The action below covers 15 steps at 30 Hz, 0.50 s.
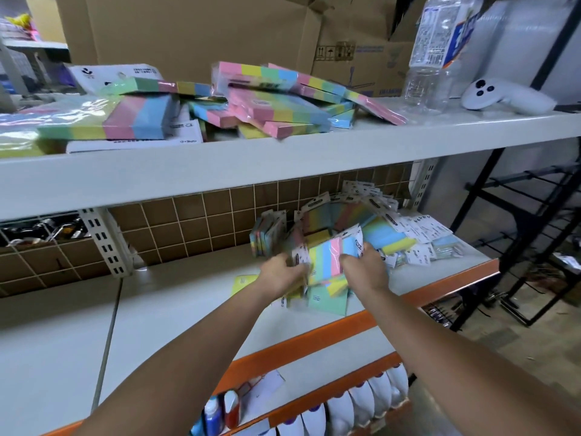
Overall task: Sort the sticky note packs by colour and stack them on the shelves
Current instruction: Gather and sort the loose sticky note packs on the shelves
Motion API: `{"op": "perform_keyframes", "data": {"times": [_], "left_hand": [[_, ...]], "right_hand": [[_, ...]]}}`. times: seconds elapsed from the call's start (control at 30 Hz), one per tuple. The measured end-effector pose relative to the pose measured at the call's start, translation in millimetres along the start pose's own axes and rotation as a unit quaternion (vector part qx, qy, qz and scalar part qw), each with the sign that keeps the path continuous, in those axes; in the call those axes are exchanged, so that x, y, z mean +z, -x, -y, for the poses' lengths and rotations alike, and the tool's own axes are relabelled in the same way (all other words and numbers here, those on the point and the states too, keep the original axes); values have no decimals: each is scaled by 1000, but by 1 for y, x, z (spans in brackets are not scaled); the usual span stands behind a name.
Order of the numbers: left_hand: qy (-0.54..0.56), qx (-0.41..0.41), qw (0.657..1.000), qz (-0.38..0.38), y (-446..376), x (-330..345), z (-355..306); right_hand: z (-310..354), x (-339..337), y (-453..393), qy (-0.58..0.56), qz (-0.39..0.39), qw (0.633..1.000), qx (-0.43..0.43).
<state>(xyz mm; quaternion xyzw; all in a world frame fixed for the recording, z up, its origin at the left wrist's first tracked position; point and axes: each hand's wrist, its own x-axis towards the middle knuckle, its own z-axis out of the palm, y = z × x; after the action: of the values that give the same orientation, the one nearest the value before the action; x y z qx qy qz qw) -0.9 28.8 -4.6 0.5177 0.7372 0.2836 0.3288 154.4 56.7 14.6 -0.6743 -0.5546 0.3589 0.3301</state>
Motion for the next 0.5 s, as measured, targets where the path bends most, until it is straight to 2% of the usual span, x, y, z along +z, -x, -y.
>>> {"op": "perform_keyframes", "data": {"times": [0.1, 0.23, 0.33, 0.5], "left_hand": [[34, -6, 999, 9, 7, 7, 2], [161, -34, 986, 27, 26, 14, 1], [258, -52, 964, 40, 42, 17, 8], [394, -96, 914, 4, 71, 13, 27]], "right_hand": [[1, -9, 12, -33, -15, 999, -10], [2, -13, 29, -91, 27, 995, -5], [-2, -9, 45, -132, 85, 988, -5], [-10, 3, 70, -131, 138, 982, -4]]}}
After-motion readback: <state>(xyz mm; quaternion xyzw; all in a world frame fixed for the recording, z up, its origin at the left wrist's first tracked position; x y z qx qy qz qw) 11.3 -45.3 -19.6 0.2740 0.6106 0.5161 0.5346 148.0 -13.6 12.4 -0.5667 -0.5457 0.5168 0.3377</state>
